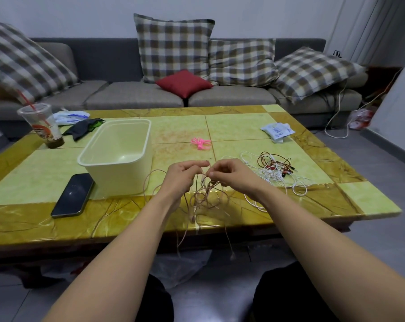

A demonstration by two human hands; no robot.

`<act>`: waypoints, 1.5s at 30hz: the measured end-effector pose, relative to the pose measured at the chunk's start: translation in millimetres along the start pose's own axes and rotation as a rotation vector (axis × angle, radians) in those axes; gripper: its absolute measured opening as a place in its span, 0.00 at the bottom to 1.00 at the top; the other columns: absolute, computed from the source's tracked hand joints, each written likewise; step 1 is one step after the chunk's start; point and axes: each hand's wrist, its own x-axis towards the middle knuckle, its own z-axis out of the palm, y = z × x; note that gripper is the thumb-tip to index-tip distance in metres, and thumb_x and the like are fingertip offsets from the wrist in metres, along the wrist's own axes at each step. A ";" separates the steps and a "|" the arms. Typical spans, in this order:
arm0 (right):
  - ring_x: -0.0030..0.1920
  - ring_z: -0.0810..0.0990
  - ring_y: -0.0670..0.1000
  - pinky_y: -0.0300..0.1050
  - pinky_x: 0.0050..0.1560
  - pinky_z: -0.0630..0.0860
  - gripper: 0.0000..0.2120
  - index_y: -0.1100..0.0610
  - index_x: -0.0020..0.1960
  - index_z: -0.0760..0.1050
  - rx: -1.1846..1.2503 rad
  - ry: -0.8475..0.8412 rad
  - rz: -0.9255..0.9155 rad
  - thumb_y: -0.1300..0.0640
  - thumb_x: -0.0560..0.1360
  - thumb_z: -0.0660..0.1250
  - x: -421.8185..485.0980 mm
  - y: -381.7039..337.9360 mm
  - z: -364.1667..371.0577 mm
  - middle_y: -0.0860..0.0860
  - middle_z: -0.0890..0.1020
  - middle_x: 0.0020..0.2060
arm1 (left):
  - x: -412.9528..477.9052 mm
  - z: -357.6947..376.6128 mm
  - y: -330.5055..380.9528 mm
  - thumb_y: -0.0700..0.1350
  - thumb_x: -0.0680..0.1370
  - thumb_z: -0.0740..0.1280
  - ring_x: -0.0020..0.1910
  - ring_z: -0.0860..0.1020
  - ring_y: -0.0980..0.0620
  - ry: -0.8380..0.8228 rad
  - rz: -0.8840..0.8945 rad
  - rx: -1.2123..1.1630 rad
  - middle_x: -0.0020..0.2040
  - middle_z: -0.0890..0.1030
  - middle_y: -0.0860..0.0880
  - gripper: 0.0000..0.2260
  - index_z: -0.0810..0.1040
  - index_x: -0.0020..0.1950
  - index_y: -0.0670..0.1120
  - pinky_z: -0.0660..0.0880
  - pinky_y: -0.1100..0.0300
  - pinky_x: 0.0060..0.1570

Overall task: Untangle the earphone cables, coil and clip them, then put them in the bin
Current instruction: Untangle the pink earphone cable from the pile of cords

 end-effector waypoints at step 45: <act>0.36 0.79 0.50 0.41 0.33 0.75 0.12 0.59 0.62 0.72 0.256 -0.115 0.140 0.63 0.79 0.64 0.3 -0.1 -10.2 0.55 0.80 0.44 | 4.8 16.9 -22.4 0.39 0.78 0.59 0.32 0.76 0.53 -0.177 0.178 0.295 0.28 0.77 0.54 0.29 0.63 0.74 0.64 0.78 0.47 0.45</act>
